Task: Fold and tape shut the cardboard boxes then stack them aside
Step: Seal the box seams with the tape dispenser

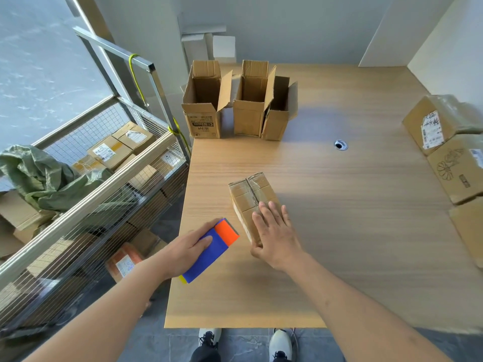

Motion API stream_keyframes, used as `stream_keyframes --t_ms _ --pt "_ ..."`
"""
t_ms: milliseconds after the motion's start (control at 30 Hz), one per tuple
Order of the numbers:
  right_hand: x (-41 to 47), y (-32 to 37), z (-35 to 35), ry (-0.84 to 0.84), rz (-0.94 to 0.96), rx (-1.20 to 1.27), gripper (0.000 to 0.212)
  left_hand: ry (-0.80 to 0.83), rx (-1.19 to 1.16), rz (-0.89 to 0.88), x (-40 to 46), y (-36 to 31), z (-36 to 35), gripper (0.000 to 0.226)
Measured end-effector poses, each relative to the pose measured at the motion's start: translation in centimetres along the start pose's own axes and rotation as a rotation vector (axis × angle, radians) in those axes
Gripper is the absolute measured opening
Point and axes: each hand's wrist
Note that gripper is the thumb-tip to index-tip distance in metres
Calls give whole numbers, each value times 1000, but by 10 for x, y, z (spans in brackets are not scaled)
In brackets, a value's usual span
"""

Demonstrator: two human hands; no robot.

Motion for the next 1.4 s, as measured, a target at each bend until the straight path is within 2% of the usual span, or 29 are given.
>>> stream_keyframes --t_ms 133,267,400,467,533,667,767,867,1033,1167,1233,1333,1400 --pt "-4 -8 28 68 30 -63 80 0 -67 -102 -10 -6 19 50" --pt "-9 -34 45 30 77 -126 87 -28 -79 -141 -18 -13 37 51" --pt "-5 -38 51 40 45 10 82 -51 -61 -144 -20 -13 53 59" --pt "0 -22 57 37 -5 117 77 -42 -26 -154 -17 -11 59 63" --pt "9 -2 59 29 -115 124 77 -39 22 -155 -15 -10 64 64" --pt "36 38 51 51 -440 206 102 -48 91 -154 -12 -8 71 65" --pt "49 56 43 35 -513 232 103 -33 132 -154 -9 -6 78 65" --pt "51 57 39 26 -437 253 103 -14 151 -146 -6 -3 86 66" --pt "25 21 54 144 -103 163 97 34 190 -165 -1 -5 94 68" --pt "17 -4 55 199 -12 126 93 78 209 -199 0 -13 95 69" --pt "15 -6 57 167 -2 319 77 100 218 -213 -2 -19 94 70" --pt "9 7 73 -73 52 887 31 127 271 -236 -5 -30 96 70" --pt "4 18 86 -91 101 1159 17 123 282 -256 -8 -39 98 70"
Point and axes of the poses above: each hand's wrist, its own x-axis towards the middle knuckle, its own z-axis out of the back of the hand, y = z × x, and after that the axes turned 11 degrees about y, right-handed
